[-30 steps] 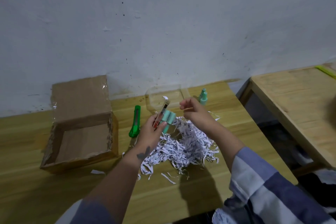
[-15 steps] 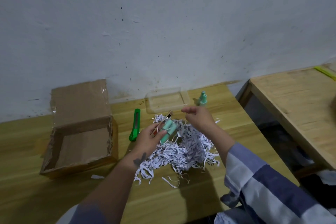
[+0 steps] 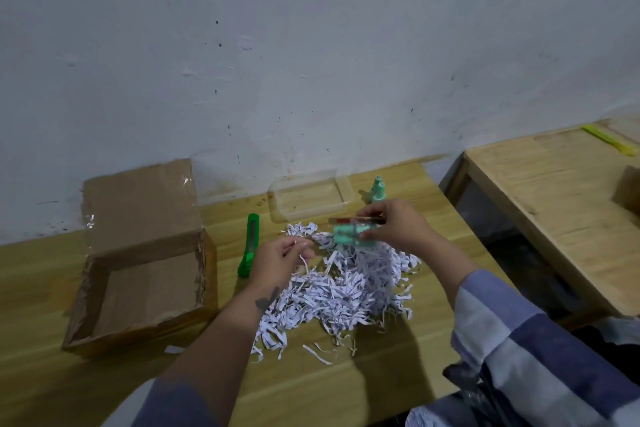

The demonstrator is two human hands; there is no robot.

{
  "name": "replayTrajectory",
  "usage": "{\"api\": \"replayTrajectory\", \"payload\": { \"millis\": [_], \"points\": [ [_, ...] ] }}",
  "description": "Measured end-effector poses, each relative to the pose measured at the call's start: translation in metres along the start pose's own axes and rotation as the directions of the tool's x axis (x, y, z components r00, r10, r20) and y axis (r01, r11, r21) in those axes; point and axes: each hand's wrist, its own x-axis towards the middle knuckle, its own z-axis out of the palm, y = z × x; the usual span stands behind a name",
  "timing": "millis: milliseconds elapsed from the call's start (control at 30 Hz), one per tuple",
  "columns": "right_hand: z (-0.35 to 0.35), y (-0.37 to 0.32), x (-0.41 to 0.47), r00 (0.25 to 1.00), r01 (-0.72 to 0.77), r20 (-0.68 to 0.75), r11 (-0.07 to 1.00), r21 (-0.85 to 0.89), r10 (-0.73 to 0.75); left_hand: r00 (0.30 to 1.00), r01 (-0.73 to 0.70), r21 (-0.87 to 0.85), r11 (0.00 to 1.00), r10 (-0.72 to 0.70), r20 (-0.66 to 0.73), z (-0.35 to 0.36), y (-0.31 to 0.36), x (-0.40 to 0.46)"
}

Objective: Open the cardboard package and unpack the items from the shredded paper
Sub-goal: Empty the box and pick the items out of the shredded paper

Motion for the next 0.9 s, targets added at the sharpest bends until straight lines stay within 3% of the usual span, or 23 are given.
{"api": "replayTrajectory", "payload": {
  "millis": [100,267,433,533,733,900],
  "points": [
    [-0.015,0.024,0.002,0.987,-0.111,-0.099,0.979,0.171,0.129,0.998,-0.032,0.154,0.988,0.023,0.061,0.011,-0.005,0.005],
    [-0.017,0.07,0.014,0.883,-0.254,-0.267,0.872,0.418,0.385,0.954,-0.201,0.563,0.802,0.029,0.3,0.041,-0.009,0.008],
    [-0.014,0.099,0.038,0.71,-0.381,-0.342,0.744,0.548,0.615,0.927,-0.225,0.647,0.729,-0.044,0.372,0.058,-0.014,0.002],
    [-0.015,0.104,0.054,0.655,-0.425,-0.359,0.717,0.552,0.665,0.929,-0.236,0.667,0.707,-0.037,0.369,0.058,-0.021,0.002],
    [-0.011,0.105,0.087,0.669,-0.413,-0.358,0.727,0.549,0.651,0.937,-0.229,0.715,0.661,-0.049,0.345,0.059,-0.028,0.003],
    [-0.004,0.105,0.089,0.712,-0.479,-0.353,0.788,0.386,0.606,0.946,-0.242,0.745,0.622,-0.018,0.322,0.058,-0.029,0.005]
  ]
}}
